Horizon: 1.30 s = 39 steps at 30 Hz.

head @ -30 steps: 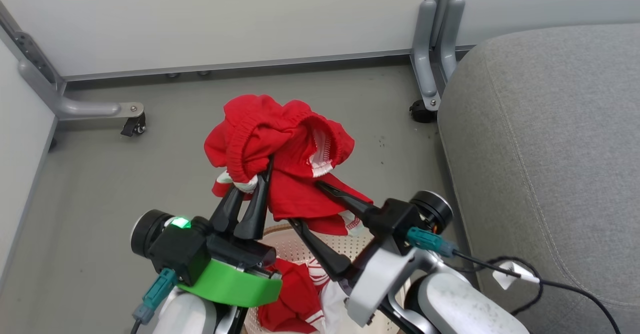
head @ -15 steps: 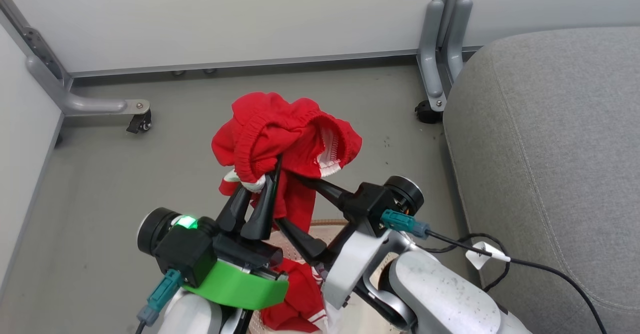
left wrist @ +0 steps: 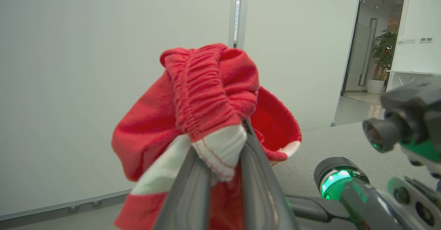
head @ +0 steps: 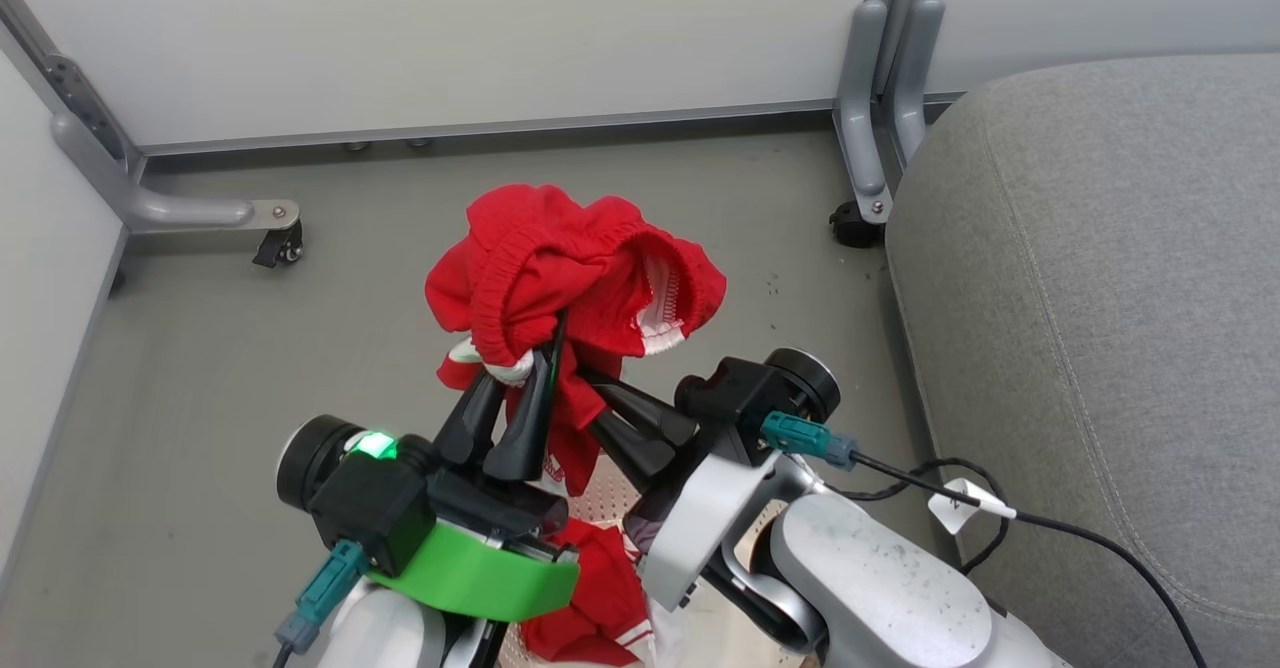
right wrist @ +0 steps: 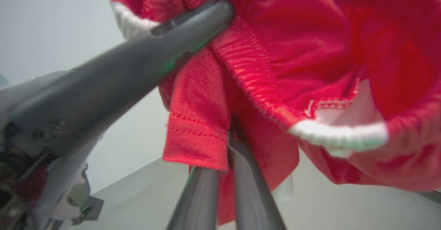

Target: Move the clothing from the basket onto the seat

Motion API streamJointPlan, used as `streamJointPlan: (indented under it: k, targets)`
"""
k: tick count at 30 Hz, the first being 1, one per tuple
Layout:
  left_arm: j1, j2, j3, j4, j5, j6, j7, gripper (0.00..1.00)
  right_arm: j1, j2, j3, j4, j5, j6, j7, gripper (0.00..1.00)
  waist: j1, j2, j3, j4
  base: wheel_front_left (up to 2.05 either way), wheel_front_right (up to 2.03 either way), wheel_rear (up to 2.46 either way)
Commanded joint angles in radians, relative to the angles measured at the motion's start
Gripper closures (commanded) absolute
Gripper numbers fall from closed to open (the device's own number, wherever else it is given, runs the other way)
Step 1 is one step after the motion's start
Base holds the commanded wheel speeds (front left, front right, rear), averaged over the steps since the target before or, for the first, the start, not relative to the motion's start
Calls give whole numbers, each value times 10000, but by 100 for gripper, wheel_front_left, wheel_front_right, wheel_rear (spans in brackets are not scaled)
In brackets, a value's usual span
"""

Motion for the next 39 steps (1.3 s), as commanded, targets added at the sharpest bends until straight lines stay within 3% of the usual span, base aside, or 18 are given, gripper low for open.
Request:
streamJointPlan:
  k: [1, 15, 16, 17, 39]
  targets:
    - [77, -18, 46, -41, -35, 0, -8, 100, -127, -2, 28, 52, 34, 1, -65, 100, 0, 0, -10, 2, 0, 0, 0]
    - [58, 22, 58, -74, 16, 35, -8, 100, -143, 1, -26, 143, 94, 1, -115, 100, 0, 0, -16, 36, 0, 0, 0]
    - [75, 20, 69, -45, 30, 74, -6, 53, -146, 1, -36, 135, 83, 1, -123, 100, 0, 0, -12, 36, 0, 0, 0]
    - [89, 19, 71, -30, 40, 81, -6, 0, -154, -2, -61, 133, 57, 1, -112, 100, 0, 0, -9, 39, 0, 0, 0]
    - [1260, 1304, -1092, -450, 341, 28, 1297, 0, 106, -203, -1062, 517, -278, 1, -188, 100, 0, 0, 185, 279, 0, 0, 0]
